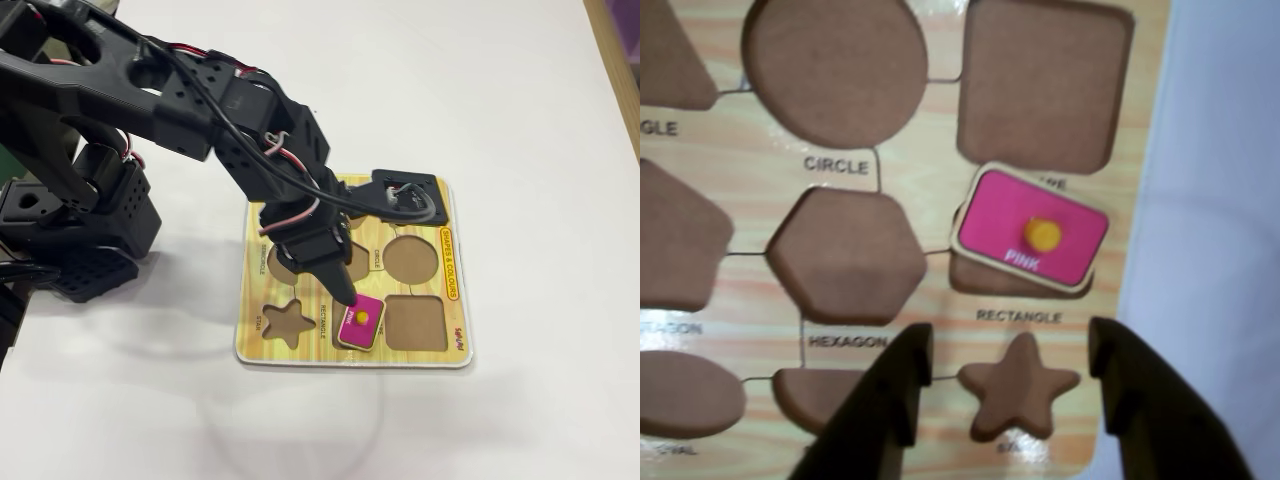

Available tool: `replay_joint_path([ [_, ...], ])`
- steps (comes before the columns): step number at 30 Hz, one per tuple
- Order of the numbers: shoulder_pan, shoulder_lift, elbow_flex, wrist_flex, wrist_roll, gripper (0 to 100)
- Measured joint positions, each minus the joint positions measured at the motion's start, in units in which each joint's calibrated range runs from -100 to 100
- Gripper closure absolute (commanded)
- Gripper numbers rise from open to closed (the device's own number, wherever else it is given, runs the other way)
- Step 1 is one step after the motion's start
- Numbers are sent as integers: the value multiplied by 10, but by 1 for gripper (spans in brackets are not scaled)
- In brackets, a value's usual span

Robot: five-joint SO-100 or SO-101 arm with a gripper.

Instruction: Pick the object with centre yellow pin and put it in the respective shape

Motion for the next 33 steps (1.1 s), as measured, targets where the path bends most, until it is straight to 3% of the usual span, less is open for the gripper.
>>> replay_joint_path([
  [20,-16,-356,267,0,-122,81],
  [33,-16,-663,484,0,-150,81],
])
